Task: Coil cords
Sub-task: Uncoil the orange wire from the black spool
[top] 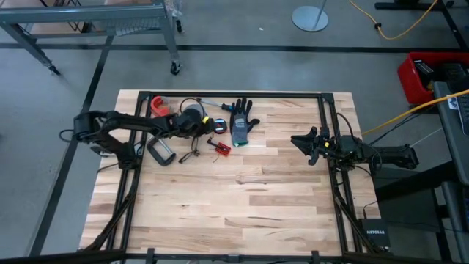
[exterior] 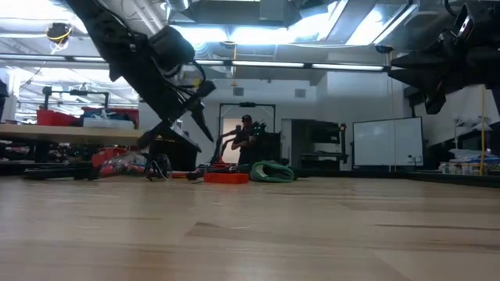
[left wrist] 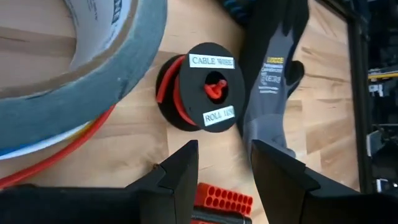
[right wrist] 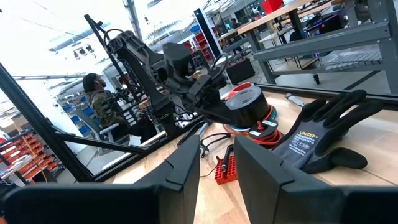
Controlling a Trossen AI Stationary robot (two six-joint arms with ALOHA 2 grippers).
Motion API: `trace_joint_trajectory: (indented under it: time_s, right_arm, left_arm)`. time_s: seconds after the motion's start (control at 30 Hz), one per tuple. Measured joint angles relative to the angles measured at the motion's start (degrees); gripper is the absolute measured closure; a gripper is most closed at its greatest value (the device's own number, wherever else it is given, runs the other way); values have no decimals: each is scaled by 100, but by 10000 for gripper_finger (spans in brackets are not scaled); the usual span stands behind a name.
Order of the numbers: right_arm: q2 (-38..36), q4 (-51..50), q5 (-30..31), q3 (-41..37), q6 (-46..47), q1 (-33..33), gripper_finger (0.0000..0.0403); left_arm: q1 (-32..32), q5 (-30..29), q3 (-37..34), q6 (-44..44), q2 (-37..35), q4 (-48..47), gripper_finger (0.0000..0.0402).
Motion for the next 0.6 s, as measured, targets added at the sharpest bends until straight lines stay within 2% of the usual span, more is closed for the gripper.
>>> trace_joint_trajectory:
  time_s: [0.33,0.6]
  right_arm:
    - [-1,-4,-47,0,-1,1,299]
    - [-1,-7,-93,0,-2,0,299]
  left_arm:
    - [318,139,349,-80,499,-167,263]
    - [483,237,391,-75,568,-260,264]
